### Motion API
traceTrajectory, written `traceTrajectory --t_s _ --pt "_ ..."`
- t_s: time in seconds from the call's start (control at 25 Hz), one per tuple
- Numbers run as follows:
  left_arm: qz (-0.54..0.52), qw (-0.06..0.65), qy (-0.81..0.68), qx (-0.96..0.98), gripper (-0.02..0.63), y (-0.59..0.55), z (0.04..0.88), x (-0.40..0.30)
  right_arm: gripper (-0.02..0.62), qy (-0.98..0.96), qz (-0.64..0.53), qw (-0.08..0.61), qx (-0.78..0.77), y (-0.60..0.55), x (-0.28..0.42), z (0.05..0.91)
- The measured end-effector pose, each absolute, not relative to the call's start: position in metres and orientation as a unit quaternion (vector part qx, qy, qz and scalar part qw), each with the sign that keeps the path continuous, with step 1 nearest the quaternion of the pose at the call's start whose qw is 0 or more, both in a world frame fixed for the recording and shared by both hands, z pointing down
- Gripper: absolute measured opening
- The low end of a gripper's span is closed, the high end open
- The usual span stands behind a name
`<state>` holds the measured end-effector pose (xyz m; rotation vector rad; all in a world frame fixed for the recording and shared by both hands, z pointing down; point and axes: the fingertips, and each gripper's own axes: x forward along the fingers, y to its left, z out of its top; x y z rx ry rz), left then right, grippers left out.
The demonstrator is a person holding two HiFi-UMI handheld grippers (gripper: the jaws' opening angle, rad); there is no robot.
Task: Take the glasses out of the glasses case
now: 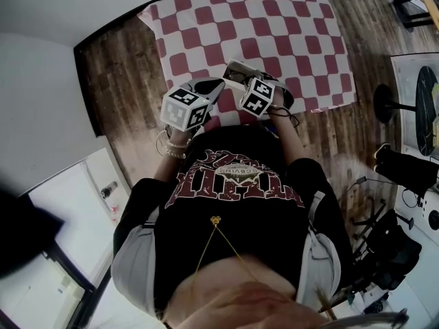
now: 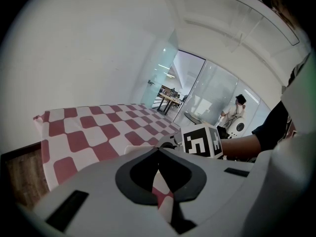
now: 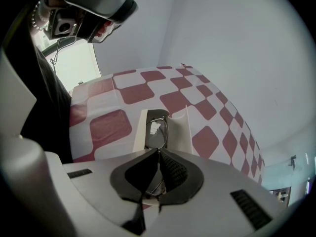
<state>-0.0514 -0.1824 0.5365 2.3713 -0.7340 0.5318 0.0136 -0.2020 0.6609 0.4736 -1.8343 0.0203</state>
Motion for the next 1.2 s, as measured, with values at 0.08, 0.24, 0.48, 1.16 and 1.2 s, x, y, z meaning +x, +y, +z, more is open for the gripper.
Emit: traceTrajectory --t_s 0.08,0.24,0.48,1.16,1.2 --pt "0.200 0.297 -0.277 0.892 -0.002 -0.183 0.537 -0.052 0.028 -0.787 0.011 0.583 0.204 -0.202 0.014 0.659" --pt "0.202 0.299 -0.280 0.890 -0.002 -0.184 0.539 -0.055 0.028 -0.785 0.010 0.584 0.204 -0.202 0.015 0.658" --pt "0.209 0.302 -0.281 0.887 -0.002 -0.181 0.542 -0.058 0.028 -0.783 0.004 0.586 0.209 -0.203 0.015 0.653" --pt "0.217 0.302 -0.276 0.886 -0.002 -0.180 0.545 -0.058 0.028 -0.781 -0.015 0.582 0.227 -0.207 0.020 0.633" --pt "0.216 0.302 -0.277 0.886 -0.002 -0.181 0.546 -0.058 0.028 -0.781 -0.018 0.581 0.227 -0.208 0.020 0.630"
